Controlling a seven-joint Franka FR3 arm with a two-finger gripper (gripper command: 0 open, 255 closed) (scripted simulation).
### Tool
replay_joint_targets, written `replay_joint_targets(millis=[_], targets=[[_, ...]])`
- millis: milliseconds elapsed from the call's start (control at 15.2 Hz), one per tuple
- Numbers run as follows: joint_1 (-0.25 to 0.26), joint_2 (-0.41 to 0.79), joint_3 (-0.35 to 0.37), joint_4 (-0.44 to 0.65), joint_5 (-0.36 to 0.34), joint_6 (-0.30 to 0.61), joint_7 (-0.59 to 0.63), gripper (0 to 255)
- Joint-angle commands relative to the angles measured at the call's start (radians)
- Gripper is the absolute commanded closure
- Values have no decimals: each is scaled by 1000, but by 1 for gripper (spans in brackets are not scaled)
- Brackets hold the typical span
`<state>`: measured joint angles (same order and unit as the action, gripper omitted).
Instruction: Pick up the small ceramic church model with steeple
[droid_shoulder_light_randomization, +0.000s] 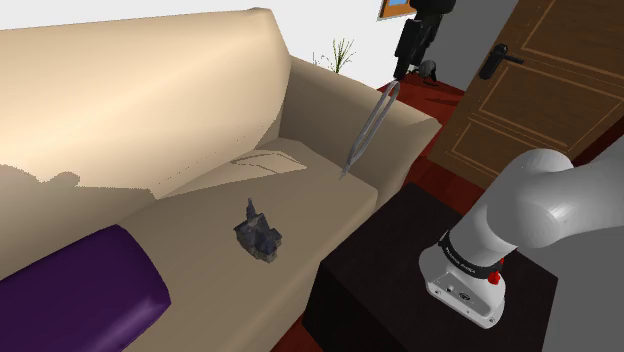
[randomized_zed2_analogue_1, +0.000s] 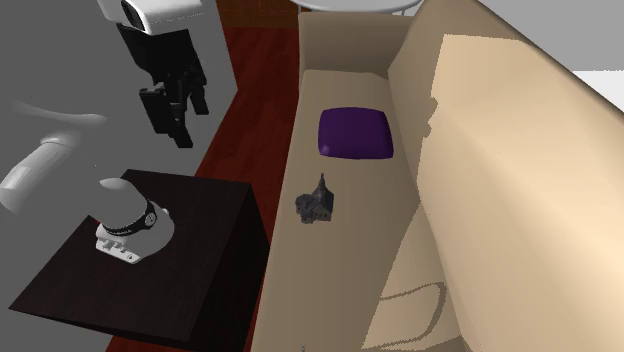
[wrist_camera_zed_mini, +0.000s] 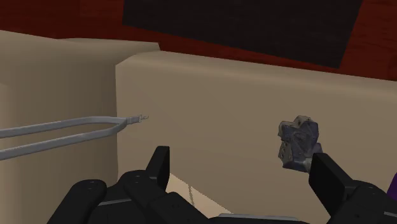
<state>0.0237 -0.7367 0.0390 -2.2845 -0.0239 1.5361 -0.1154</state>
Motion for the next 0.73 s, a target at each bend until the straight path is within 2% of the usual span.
replay_joint_targets(millis=[0,330,660], targets=[[0,0,0,0,0,0,0,0],[3,-29,93,-151,61,159,165,0],[7,-3,199,-261,120,334,332,0]])
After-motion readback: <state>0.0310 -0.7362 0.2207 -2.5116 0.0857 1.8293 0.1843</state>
